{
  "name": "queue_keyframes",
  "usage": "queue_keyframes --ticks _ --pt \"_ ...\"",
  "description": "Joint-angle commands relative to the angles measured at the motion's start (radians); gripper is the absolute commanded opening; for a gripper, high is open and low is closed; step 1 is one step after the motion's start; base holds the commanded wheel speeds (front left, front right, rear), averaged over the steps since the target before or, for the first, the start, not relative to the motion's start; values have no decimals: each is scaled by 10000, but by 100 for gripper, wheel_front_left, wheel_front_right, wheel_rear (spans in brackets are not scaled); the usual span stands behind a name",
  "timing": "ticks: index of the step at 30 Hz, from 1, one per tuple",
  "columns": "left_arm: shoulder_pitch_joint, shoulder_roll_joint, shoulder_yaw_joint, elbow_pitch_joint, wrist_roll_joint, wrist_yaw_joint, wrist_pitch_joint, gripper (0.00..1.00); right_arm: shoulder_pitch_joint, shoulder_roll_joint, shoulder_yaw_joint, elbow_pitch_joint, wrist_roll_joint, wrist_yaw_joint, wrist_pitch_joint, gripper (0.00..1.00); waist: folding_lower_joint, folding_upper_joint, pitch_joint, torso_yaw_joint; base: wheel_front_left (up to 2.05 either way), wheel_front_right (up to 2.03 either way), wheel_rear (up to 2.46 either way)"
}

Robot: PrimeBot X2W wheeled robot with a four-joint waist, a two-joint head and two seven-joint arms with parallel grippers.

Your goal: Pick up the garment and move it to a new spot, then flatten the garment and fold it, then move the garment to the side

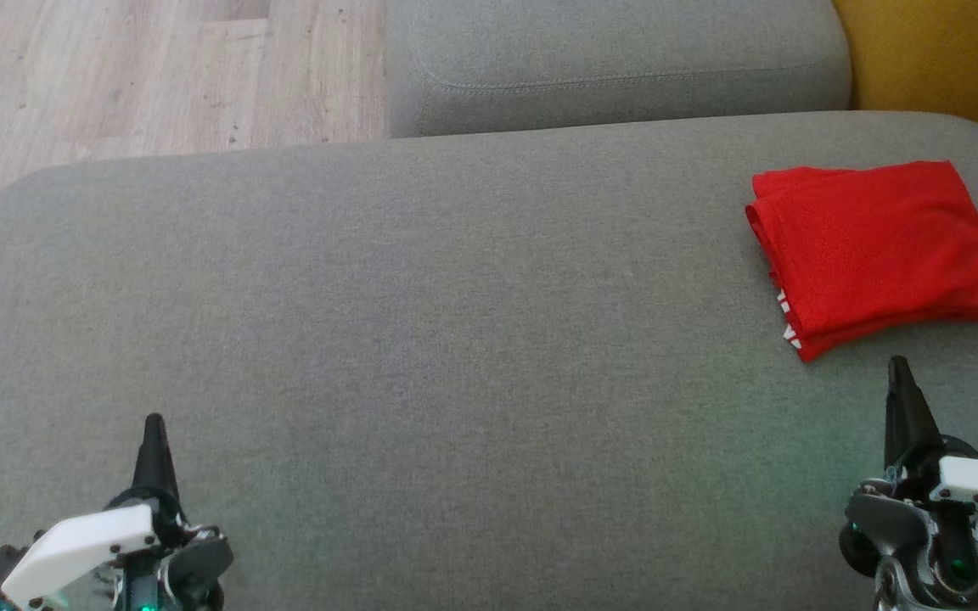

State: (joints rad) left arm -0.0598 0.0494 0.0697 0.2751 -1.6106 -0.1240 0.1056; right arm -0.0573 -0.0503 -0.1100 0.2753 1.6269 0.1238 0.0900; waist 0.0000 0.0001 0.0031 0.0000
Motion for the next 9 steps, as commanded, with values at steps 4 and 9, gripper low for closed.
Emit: queue_keyframes --ticks 4,9 --pt "-480 40 406 -298 -8 -67 49 0 -489 -135 147 -315 -29 69 83 0 0 -1 0 0 0 0 0" --pt "-480 38 410 -298 -5 -67 51 0 -490 -126 135 -314 -40 69 93 0 0 -1 0 0 0 0 0"
